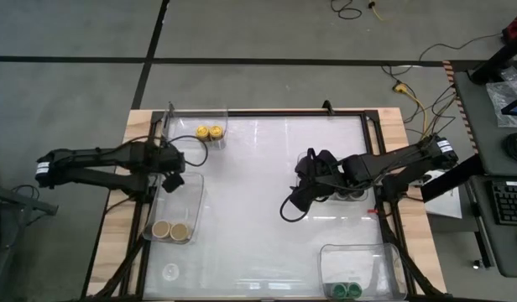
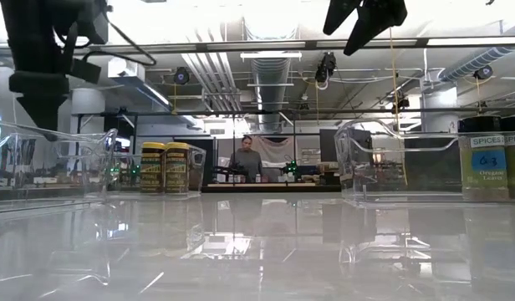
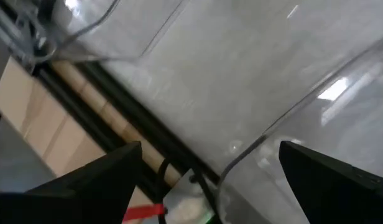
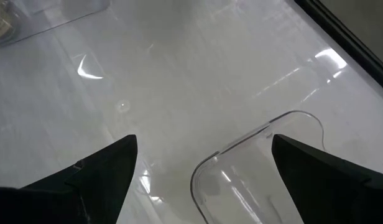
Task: Sort spices by type
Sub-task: Adjust the middle right transparent bin
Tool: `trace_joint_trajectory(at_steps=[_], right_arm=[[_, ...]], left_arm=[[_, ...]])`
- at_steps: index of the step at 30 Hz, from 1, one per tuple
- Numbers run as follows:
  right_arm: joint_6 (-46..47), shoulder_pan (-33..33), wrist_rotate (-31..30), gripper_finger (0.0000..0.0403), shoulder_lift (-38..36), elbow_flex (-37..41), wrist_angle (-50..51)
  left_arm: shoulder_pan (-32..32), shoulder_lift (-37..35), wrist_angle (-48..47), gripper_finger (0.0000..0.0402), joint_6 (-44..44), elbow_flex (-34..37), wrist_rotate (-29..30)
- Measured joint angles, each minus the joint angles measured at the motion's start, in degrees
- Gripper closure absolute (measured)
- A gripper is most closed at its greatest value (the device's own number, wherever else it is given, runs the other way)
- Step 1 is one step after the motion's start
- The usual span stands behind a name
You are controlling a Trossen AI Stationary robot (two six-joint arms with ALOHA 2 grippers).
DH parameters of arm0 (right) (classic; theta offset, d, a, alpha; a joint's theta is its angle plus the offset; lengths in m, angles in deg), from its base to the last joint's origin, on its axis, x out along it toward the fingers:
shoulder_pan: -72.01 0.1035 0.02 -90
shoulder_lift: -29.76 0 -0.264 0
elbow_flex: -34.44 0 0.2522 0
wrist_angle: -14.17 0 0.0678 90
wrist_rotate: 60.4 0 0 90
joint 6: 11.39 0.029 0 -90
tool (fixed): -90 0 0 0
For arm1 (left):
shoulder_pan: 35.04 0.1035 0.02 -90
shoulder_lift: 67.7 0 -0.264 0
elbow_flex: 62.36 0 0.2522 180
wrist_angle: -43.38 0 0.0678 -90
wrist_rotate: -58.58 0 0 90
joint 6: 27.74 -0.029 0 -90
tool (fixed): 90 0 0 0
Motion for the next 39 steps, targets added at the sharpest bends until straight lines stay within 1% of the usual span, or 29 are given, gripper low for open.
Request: trace_joint_trajectory(at_steps=[7,15,23,39], right_arm=[[0.20,0.00,0.00,0.0039,0.00,0.00,-0.33],[0.85,0.00,0.00,0.0039,0.00,0.00,-0.63],[2.34,0.04,0.13,0.0039,0.00,0.00,-0.64],[2.64,0.57,0.33,0.0039,0.00,0.00,-0.71]], left_arm=[[1.81,0.31,-4.49,0.0047,5.67,0.00,0.66],[2.52,0.63,-6.75,0.0064,8.26,0.00,0.46],[3.35,1.71,-9.15,0.0066,10.90,0.57,0.20],[4.35,1.67,-9.11,0.0066,14.67,0.68,1.09]])
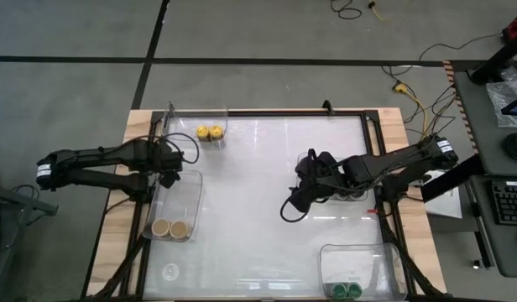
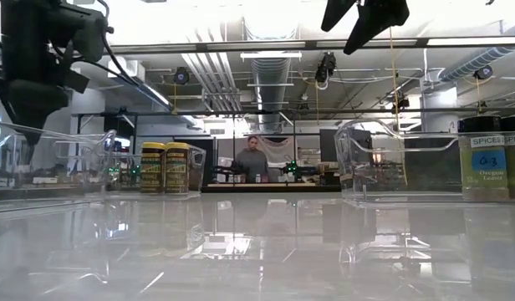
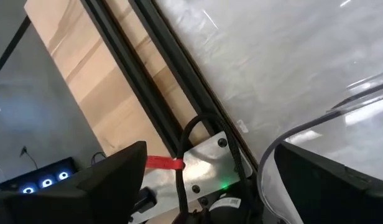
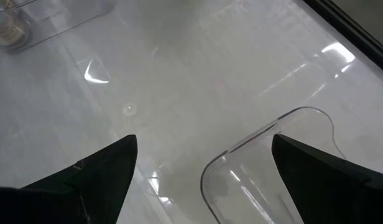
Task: Sort spices by type
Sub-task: Adjust the middle right transparent bin, then return to Home Position
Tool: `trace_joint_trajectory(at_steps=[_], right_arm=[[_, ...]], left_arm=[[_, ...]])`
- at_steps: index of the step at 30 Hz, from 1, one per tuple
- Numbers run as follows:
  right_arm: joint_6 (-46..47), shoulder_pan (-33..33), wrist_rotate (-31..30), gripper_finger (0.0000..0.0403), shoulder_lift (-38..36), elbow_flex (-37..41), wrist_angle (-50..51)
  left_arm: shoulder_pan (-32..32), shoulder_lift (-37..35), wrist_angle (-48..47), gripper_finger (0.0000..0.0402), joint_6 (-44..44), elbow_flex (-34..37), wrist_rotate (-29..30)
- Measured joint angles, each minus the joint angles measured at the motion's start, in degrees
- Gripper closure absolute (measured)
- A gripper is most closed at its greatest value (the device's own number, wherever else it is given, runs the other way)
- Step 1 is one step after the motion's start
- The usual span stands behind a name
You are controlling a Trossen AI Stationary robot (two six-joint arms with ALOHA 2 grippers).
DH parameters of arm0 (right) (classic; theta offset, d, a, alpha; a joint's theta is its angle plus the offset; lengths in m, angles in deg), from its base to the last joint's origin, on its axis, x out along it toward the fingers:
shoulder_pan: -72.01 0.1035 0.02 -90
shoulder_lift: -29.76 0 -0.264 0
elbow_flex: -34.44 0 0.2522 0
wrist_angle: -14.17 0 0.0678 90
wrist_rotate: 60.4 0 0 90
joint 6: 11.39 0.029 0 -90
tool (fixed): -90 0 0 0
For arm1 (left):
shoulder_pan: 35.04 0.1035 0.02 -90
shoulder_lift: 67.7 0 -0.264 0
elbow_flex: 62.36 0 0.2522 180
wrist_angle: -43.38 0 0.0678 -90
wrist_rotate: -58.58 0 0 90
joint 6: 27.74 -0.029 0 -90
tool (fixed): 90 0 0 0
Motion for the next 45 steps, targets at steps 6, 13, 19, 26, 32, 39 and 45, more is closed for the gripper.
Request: trace_joint_trajectory(at_steps=[6,13,19,26,32,39,45], right_arm=[[0.02,0.00,0.00,0.0039,0.00,0.02,-0.16],[0.02,0.11,0.00,0.0039,0.00,0.02,-1.79],[-1.34,0.11,-0.02,0.0039,0.00,0.02,-5.28],[-5.42,0.09,-0.13,0.0039,1.18,0.17,-12.11],[-14.98,0.09,0.37,0.0066,4.99,0.24,-24.50],[-25.61,-0.07,1.74,0.0191,5.32,0.22,-35.04],[-28.60,-0.57,1.76,0.0329,3.85,0.22,-35.50]], left_arm=[[0.00,-0.92,2.06,0.0066,-0.46,-0.29,0.68],[0.00,-3.55,2.10,0.0066,-1.66,-7.03,2.82],[-0.60,-6.75,9.06,0.0066,-10.54,-13.35,-1.05],[-3.05,-10.30,29.15,0.0076,-11.19,-12.96,-8.13],[-7.40,-10.52,45.45,0.0158,-13.66,-7.84,-12.78],[-10.72,-12.77,61.56,0.0326,-24.59,-3.58,-21.87],[-10.69,-12.73,61.99,0.0393,-27.77,-3.37,-18.20]])
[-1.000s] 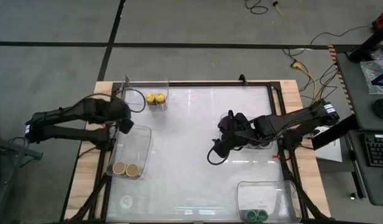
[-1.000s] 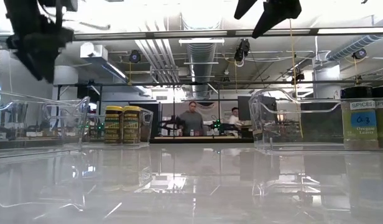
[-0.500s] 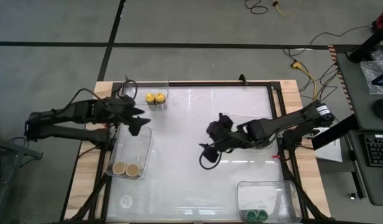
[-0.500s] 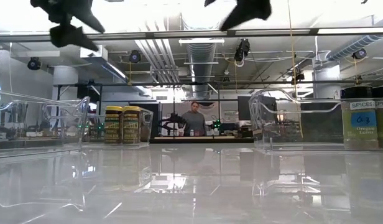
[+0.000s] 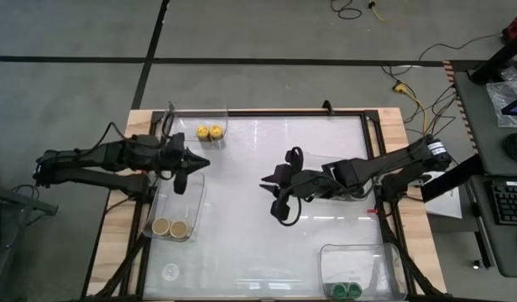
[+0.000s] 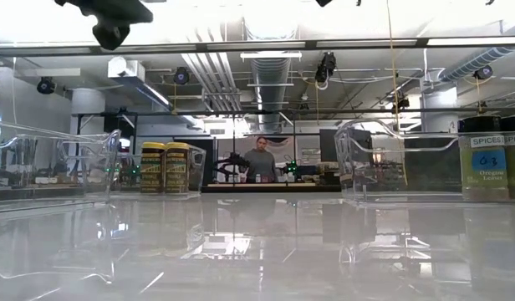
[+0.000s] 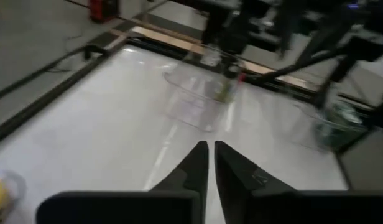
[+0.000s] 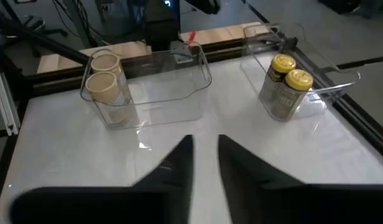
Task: Sort spices by type
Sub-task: Return to Home Position
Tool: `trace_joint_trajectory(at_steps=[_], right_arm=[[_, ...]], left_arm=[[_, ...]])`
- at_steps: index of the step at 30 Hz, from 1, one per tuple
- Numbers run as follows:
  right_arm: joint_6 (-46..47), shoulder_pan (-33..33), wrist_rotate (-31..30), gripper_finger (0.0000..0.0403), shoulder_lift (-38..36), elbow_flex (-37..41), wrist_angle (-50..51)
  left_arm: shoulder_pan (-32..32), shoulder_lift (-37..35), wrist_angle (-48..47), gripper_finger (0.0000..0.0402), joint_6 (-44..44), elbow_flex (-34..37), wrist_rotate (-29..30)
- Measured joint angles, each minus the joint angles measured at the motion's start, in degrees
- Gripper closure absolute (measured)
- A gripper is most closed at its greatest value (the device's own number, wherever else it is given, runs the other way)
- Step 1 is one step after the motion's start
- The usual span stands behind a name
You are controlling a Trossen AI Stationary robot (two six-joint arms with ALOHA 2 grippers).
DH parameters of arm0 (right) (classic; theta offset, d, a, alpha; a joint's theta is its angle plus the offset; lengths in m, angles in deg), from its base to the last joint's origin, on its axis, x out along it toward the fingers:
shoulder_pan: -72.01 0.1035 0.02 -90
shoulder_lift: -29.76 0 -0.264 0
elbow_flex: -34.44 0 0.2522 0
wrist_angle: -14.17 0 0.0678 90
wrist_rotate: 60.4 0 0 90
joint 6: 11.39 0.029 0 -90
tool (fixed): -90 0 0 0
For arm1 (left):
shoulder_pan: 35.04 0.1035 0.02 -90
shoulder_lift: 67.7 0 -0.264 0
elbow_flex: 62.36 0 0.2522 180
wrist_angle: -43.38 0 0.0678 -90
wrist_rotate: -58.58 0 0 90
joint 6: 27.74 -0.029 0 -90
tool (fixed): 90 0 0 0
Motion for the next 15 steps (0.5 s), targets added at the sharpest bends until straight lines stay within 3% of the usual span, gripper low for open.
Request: trace_joint_trajectory(at_steps=[4,10,15], right_arm=[[-1.78,-0.19,0.03,0.0386,-0.60,0.46,-0.87],[-3.92,-1.69,3.30,0.0390,-4.47,7.34,-2.82],[-1.00,-3.04,3.01,0.0390,-14.76,17.99,-3.50]], left_arm=[[0.04,1.01,-0.11,0.0369,-0.05,0.00,1.99],[0.00,3.87,1.30,0.0355,0.30,0.00,1.96],[-0.04,5.46,1.52,0.0354,-9.76,0.47,0.71]])
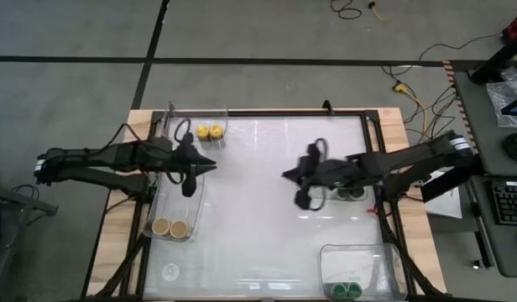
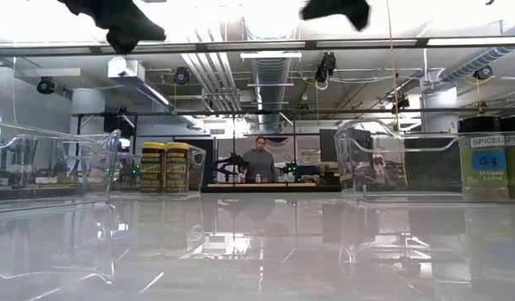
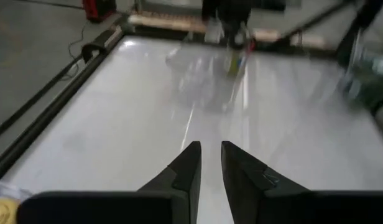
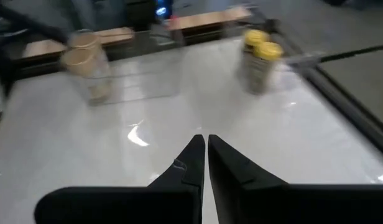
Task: Sort spices by type
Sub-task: Return to Home Position
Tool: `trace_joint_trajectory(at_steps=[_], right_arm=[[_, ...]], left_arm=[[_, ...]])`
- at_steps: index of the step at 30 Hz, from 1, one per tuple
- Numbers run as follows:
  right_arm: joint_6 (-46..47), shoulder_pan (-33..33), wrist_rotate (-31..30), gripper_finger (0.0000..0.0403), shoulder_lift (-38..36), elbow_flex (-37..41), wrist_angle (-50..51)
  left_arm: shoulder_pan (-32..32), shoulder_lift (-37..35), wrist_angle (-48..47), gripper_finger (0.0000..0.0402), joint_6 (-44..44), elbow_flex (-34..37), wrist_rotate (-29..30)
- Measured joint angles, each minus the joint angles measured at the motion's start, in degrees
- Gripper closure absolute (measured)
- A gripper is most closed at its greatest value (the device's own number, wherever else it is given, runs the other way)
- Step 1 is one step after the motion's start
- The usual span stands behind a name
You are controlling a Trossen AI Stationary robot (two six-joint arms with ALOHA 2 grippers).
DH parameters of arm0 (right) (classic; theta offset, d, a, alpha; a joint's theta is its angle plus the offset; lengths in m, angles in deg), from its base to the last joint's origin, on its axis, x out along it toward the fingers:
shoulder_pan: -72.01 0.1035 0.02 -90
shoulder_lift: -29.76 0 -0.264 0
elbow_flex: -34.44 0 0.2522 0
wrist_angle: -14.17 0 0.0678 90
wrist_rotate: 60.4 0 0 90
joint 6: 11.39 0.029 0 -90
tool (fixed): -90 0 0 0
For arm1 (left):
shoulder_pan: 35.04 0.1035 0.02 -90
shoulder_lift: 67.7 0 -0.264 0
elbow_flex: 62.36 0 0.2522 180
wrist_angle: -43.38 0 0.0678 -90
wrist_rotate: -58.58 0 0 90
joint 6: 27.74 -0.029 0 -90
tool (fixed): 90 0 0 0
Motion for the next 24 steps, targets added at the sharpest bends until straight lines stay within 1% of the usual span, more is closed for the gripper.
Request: trace_joint_trajectory(at_steps=[2,4,8,11,14,15,16,17,19,20,21,22,24], right_arm=[[1.52,0.05,-3.41,0.0390,-5.39,4.60,0.74],[4.44,0.06,-6.28,0.0390,-11.02,8.53,4.03],[10.95,0.03,-6.48,0.0390,-20.43,13.77,12.53],[9.95,0.03,-6.48,0.0390,-25.50,16.72,18.16],[13.40,0.03,-6.71,0.0390,-28.82,19.76,17.54],[13.95,0.03,-7.64,0.0390,-29.54,21.23,16.46],[13.92,0.05,-9.78,0.0390,-29.99,22.83,13.95],[11.92,0.05,-12.61,0.0390,-30.36,24.55,10.18],[4.70,0.20,-17.00,0.0390,-31.35,29.53,-0.74],[-0.11,0.22,-17.38,0.0390,-31.77,32.16,-7.61],[-5.16,0.24,-16.29,0.0390,-32.12,35.08,-16.19],[-9.65,0.27,-13.69,0.0390,-32.28,38.08,-25.01],[-15.30,0.22,-6.16,0.0390,-32.37,43.56,-39.04]], left_arm=[[-0.01,0.44,-1.25,0.0354,-1.98,0.65,0.46],[0.03,1.15,-1.36,0.0354,-1.95,0.82,2.28],[0.04,3.27,0.16,0.0354,-1.60,0.61,3.76],[0.04,5.41,3.44,0.0354,-3.27,0.31,3.81],[0.06,7.88,8.74,0.0354,-6.29,0.34,3.76],[0.10,8.72,11.16,0.0354,-7.21,0.50,3.46],[0.11,9.62,13.74,0.0354,-8.10,0.76,2.89],[0.11,10.51,17.05,0.0354,-9.16,1.10,1.73],[0.27,12.19,24.46,0.0354,-11.03,2.15,-1.20],[0.46,12.82,27.88,0.0354,-11.49,2.94,-2.62],[0.76,13.28,30.95,0.0354,-11.60,3.75,-3.82],[1.14,13.56,33.23,0.0354,-11.56,4.59,-4.51],[2.08,13.22,35.06,0.0354,-11.05,6.16,-5.61]])
